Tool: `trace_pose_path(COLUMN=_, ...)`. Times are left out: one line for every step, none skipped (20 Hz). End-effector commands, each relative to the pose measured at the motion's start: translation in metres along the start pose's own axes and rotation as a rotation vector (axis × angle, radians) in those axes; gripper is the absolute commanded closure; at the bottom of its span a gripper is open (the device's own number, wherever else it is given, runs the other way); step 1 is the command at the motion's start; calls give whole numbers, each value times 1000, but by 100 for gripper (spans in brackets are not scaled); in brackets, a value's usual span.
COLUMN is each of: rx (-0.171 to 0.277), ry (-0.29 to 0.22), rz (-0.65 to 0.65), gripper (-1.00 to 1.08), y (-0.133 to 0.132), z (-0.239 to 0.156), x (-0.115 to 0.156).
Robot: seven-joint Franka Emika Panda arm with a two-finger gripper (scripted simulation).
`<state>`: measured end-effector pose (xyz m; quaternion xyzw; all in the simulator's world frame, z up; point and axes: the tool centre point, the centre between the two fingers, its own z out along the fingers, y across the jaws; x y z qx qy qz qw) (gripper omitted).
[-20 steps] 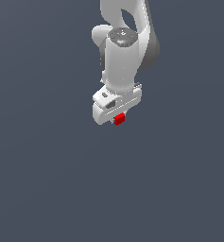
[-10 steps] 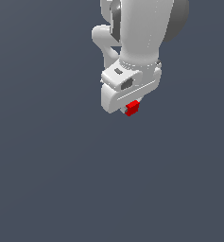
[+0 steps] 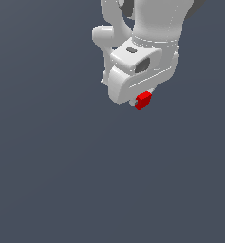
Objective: Pick up the red cube and move it to a goal position.
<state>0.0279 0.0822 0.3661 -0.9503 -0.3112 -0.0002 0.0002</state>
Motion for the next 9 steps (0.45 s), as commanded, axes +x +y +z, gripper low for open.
trace_pose_path(rx=0, ry=0, rz=0, gripper=108, y=0, z=-7, x=4)
trace_pose_path(rx=0, ry=0, rz=0, gripper=108, y=-1, z=-9, x=5)
trace_pose_path(rx=0, ry=0, rz=0, gripper=108, y=-1, z=-11, x=6)
trace_pose_path(rx=0, ry=0, rz=0, gripper=108, y=-1, z=-12, x=7)
trace_pose_path(rx=0, ry=0, rz=0, gripper=108, y=-1, z=-13, x=7)
trace_pose_path(rx=0, ry=0, rz=0, gripper=108, y=-1, z=-14, x=8)
trace_pose_path(rx=0, ry=0, rz=0, gripper=108, y=-1, z=-14, x=8)
trace_pose_path(rx=0, ry=0, rz=0, gripper=108, y=0, z=-14, x=8)
trace_pose_path(rx=0, ry=0, rz=0, gripper=108, y=0, z=-14, x=8)
